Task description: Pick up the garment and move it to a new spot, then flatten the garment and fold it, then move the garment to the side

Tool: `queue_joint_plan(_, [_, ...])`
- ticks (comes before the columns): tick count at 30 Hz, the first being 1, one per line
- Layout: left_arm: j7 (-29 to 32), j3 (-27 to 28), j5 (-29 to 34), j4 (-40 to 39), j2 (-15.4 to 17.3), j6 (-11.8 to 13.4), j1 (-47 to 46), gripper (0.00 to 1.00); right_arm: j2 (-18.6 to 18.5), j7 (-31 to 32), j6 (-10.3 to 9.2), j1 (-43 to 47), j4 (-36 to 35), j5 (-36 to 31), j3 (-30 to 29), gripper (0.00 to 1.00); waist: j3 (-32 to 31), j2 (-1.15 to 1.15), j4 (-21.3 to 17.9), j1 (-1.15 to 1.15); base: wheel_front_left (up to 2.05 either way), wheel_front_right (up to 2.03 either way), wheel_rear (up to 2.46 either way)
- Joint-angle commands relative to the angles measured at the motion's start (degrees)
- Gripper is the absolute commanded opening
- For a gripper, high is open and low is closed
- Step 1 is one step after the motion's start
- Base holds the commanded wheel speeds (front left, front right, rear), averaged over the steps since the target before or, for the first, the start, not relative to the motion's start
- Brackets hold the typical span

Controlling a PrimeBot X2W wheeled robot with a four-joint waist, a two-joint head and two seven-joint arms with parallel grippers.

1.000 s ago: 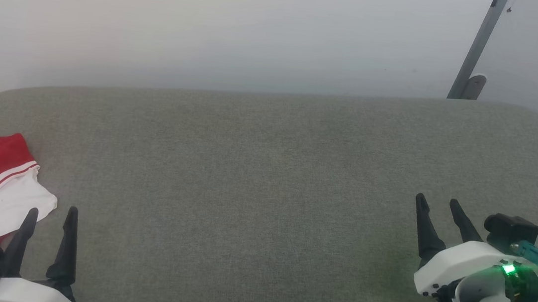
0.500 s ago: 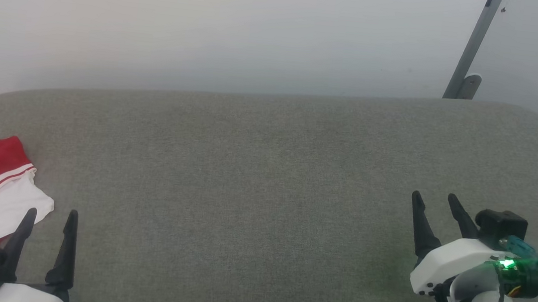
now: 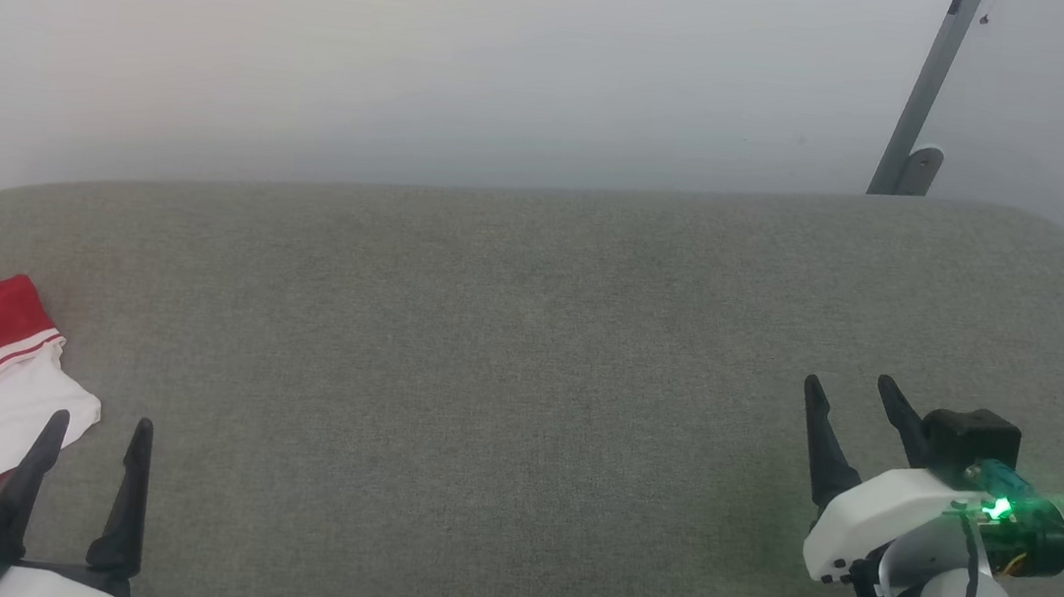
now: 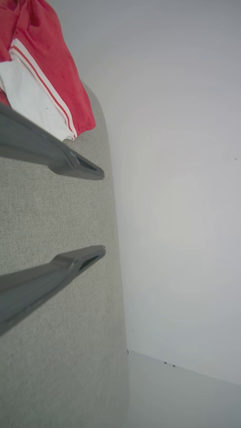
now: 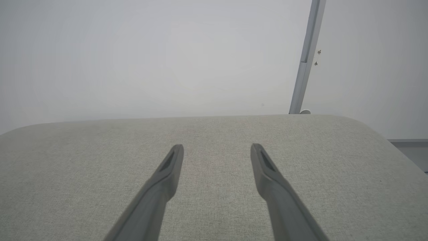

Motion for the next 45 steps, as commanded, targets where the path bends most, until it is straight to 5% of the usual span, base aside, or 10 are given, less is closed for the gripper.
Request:
queue_joint_plan(1, [-0.24,0.25,0.21,0.01,0.13,-0.12,0.67,1.00,0.14,-0.32,0.03,-0.20,-0.05,0.06,0.26,1.00,0.03,0.00,0.00,0.00,0.00,0.00,0.00])
queue_joint_plan(24, [1.99,2.03,-4.12,3.80,0.75,0.59,-1.38,1.00,0.15,0.30,0.03,0.69,-0.69,0.97,3.90,1.00,-0.77,0.00,1.74,0.00,0.00,0.00,0.00])
queue_joint_plan(45, [5.79,5.47,-7.55,3.31,2.97,3.01,0.65,1.00,0.12,-0.35,0.03,-3.10,3.67,6.22,16.79,1.00,-4.51,0.00,14.60,0.00,0.00,0.00,0.00])
